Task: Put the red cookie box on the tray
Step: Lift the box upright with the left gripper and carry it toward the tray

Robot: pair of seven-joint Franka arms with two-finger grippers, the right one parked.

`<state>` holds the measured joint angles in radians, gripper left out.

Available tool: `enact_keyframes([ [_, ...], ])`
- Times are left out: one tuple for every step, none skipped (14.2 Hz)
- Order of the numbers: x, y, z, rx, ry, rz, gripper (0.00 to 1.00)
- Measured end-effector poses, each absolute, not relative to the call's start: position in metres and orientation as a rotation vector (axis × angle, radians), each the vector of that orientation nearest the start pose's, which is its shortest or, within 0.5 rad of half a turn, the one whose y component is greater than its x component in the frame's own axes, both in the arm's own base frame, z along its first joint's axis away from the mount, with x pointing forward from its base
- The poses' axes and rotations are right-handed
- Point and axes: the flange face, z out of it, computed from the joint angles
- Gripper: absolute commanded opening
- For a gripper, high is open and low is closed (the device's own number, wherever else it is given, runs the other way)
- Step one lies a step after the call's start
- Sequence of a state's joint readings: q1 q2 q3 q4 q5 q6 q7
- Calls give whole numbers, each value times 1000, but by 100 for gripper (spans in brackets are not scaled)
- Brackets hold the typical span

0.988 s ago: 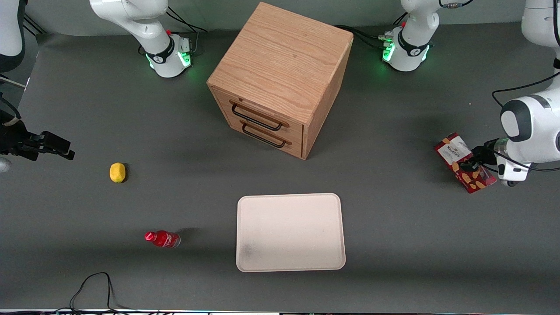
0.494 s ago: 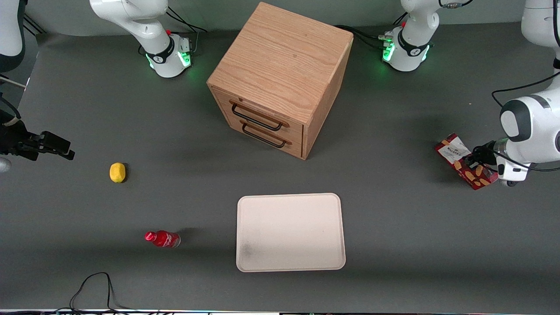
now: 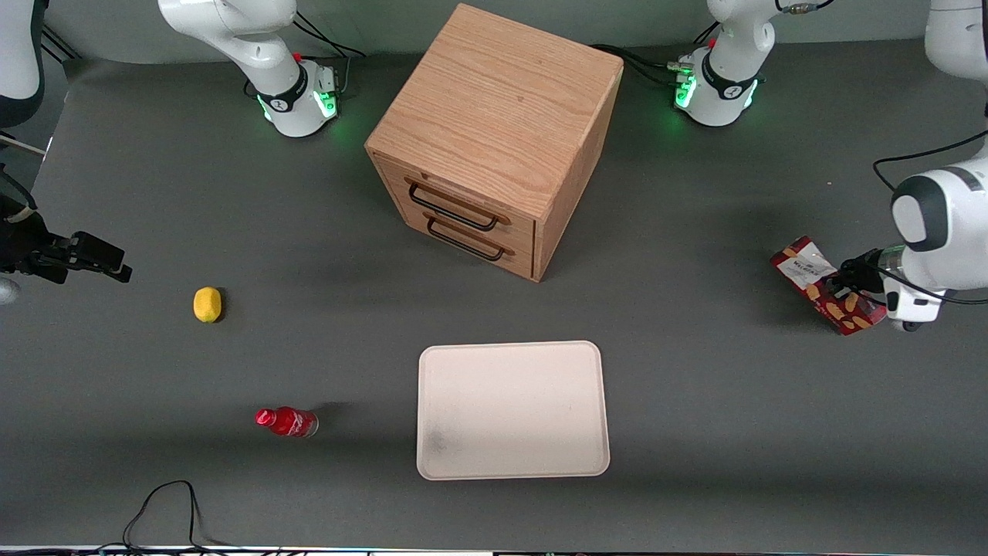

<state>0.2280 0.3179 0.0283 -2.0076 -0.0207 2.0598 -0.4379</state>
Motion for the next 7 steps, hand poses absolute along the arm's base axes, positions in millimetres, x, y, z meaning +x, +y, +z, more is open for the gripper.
enact_keyframes([
  [560,145,307,-2903,-1068,439,0],
  [567,146,344,-2900,-1064,460,0],
  [573,147,383,-2898,-1060,471,0],
  [577,148,424,-2898,-1056,473,0],
  [578,148,463,-2900,-1054,468,0],
  [577,147,497,-2903,-1052,458,0],
  [576,146,525,-2906,-1051,447,0],
])
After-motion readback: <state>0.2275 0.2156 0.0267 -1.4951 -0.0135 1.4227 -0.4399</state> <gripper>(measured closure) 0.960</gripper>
